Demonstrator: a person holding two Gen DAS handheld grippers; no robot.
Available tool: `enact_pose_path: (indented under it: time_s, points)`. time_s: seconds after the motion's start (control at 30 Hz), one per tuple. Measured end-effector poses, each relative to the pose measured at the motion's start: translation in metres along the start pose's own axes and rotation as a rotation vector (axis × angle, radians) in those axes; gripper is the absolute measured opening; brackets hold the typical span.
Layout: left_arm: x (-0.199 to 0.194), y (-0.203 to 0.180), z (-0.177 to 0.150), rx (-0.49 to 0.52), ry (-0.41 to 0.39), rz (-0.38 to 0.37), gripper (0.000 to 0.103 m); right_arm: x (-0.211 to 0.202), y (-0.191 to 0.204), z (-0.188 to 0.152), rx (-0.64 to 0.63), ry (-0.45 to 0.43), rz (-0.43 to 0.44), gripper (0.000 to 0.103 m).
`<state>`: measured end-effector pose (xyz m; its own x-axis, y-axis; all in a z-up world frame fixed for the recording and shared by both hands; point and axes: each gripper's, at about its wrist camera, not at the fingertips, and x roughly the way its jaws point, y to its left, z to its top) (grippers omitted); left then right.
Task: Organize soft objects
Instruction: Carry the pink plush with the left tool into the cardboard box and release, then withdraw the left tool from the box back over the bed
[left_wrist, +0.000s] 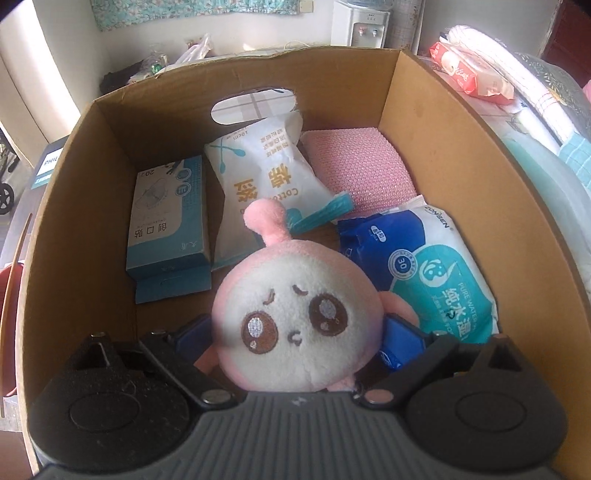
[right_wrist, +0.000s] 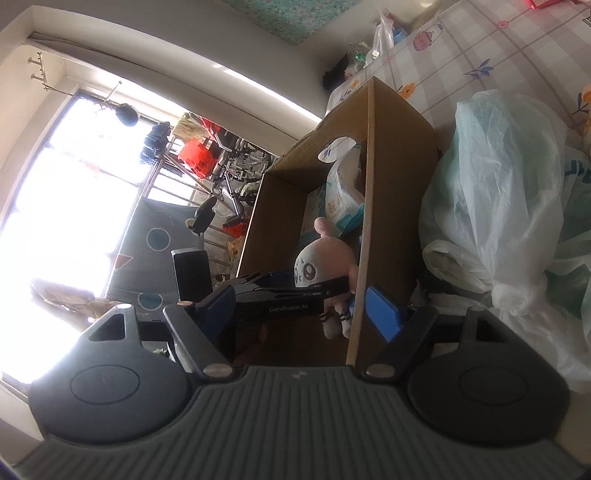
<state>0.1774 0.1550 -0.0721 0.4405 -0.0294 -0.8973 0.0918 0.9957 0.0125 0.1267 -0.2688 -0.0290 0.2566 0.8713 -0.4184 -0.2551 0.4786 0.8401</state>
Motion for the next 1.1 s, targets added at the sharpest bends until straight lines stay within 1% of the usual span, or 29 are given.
enact_pose_path:
  time_s: [0.07,0.13,0.2,0.33,0.43,0.63,0.7,0.8,0.9,0.97,1.1]
  points:
    - [-0.002,0.003,0.002,-0.025,-0.021,0.000,0.098,-0.009,-0.002,-0.006,-0.005,-0.012,0.001,0.078]
    - [-0.002,0.009,0.004,-0.072,-0.038,-0.023,0.099,-0.017,-0.006,-0.012,-0.006,-0.024,-0.008,0.078]
    - [0.000,0.014,0.007,-0.118,-0.046,-0.029,0.099,-0.022,-0.012,-0.019,-0.001,-0.030,-0.020,0.078]
    - [0.003,0.014,0.011,-0.161,-0.053,-0.019,0.099,-0.031,-0.026,-0.033,0.047,-0.045,-0.014,0.078]
    - [-0.004,0.013,0.010,-0.182,-0.068,-0.022,0.099,-0.040,-0.027,-0.042,0.044,-0.076,-0.013,0.078]
    - [-0.035,0.002,0.004,-0.177,-0.163,0.003,0.099,-0.059,-0.018,-0.062,-0.020,-0.192,-0.060,0.079]
    - [-0.046,-0.003,0.001,-0.180,-0.188,0.016,0.099,-0.063,-0.015,-0.069,-0.045,-0.230,-0.086,0.079]
    - [-0.070,-0.011,-0.006,-0.178,-0.246,0.004,0.099,-0.069,-0.009,-0.080,-0.088,-0.282,-0.143,0.080]
    - [-0.092,-0.022,-0.014,-0.158,-0.307,-0.009,0.099,-0.071,-0.006,-0.086,-0.107,-0.301,-0.186,0.080]
    - [-0.107,-0.030,-0.019,-0.154,-0.344,-0.011,0.100,-0.074,-0.005,-0.090,-0.112,-0.307,-0.198,0.080]
    - [-0.133,-0.046,-0.028,-0.156,-0.413,-0.043,0.100,-0.082,-0.006,-0.098,-0.109,-0.342,-0.206,0.080]
